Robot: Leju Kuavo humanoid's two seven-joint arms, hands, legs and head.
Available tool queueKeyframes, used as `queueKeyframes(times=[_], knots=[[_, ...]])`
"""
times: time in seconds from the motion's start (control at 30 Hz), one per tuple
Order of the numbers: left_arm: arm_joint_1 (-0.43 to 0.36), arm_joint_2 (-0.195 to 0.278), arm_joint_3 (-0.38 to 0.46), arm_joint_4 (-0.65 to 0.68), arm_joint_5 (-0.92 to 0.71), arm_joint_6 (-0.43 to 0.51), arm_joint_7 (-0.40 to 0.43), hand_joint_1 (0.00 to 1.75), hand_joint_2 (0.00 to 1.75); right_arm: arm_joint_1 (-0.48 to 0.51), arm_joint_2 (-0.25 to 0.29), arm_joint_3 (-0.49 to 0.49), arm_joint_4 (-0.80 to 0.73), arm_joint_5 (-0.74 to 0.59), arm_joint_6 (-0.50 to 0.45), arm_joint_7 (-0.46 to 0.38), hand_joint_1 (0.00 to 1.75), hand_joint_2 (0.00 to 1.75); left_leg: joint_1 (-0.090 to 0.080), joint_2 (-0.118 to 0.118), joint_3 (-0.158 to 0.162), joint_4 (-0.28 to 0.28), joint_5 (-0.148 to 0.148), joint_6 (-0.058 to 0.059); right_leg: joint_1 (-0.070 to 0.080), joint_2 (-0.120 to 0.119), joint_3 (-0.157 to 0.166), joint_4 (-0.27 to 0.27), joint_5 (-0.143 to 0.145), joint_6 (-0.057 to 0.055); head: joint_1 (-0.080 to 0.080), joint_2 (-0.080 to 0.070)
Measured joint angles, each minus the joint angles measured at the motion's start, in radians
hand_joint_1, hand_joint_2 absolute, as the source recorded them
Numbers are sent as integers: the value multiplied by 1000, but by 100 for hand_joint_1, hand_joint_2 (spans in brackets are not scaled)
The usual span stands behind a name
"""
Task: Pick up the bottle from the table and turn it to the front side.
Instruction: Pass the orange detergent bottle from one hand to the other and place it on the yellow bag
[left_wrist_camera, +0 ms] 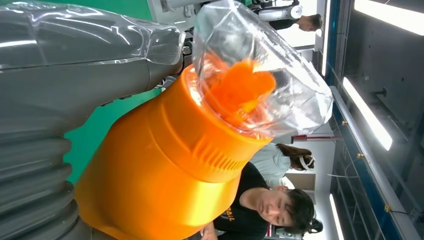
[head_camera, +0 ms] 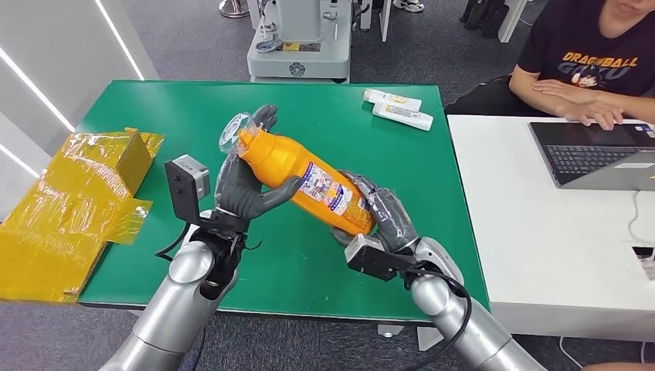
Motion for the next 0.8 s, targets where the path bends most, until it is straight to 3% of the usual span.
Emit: queueKeyframes(times=[0.07,0.2,0.7,0.73,0.8], knots=[[0,0,0,0,-1,0,0,7,175,-3,0,0,7,0,3,0,175,175,0,0,0,0,0,0,0,0,0,0,0,0,0,0],[1,0,0,0,-1,0,0,173,175,-9,0,1,18,0,5,0,175,175,0,0,0,0,0,0,0,0,0,0,0,0,0,0],[7,0,0,26,18,-8,-16,175,175,-12,1,9,51,-13,-22,-13,172,175,0,0,0,0,0,0,0,0,0,0,0,0,0,0],[7,0,0,28,20,-8,-17,175,175,-10,1,9,51,-13,-23,-13,164,175,0,0,0,0,0,0,0,0,0,0,0,0,0,0],[7,1,0,31,26,-7,-20,175,175,-8,1,9,52,-12,-25,-12,98,175,0,0,0,0,0,0,0,0,0,0,0,0,0,0]])
